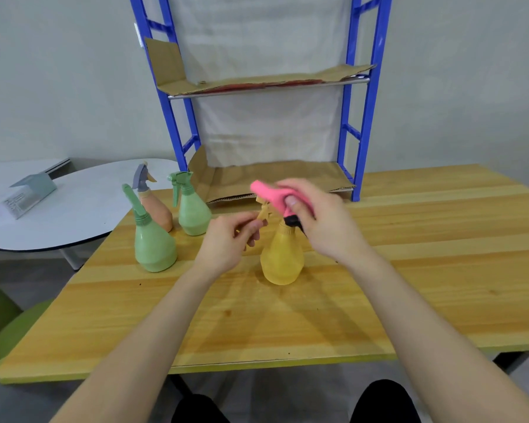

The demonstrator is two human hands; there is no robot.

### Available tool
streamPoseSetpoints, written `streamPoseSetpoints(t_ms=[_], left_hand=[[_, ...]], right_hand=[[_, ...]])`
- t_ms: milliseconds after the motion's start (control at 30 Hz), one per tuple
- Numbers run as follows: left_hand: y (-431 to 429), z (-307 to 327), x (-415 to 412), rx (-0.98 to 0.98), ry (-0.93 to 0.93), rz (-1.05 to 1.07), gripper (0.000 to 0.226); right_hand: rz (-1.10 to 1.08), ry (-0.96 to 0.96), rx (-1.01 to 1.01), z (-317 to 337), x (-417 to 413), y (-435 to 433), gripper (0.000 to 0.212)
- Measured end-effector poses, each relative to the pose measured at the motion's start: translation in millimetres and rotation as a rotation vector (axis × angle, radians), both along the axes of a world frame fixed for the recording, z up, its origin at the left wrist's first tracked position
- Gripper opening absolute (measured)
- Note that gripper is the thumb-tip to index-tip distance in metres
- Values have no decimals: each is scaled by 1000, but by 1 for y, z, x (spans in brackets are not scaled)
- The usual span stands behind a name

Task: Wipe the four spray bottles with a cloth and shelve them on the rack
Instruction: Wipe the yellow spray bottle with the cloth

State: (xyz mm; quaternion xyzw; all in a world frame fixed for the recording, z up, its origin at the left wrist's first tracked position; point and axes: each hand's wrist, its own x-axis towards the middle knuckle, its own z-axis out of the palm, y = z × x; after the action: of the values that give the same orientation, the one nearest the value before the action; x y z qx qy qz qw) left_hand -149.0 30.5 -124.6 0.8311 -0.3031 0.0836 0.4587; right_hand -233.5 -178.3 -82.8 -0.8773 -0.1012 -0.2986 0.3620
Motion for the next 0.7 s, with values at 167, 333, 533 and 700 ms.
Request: streamPoseSetpoints(t_ms=[167, 333, 533, 700], left_hand=[[6, -6, 4, -27, 18, 14, 19], [9, -9, 0, -27, 14, 28, 20], [7, -7, -2, -19, 10, 30, 18], [8, -4, -3, 3, -12, 38, 17]], right_hand=[[-3, 167, 32, -16, 6, -6, 28], [-244, 223, 208, -37, 2, -28, 26], [-1, 18, 151, -22, -1, -24, 37], [237, 140, 101, -16, -3, -15, 40]])
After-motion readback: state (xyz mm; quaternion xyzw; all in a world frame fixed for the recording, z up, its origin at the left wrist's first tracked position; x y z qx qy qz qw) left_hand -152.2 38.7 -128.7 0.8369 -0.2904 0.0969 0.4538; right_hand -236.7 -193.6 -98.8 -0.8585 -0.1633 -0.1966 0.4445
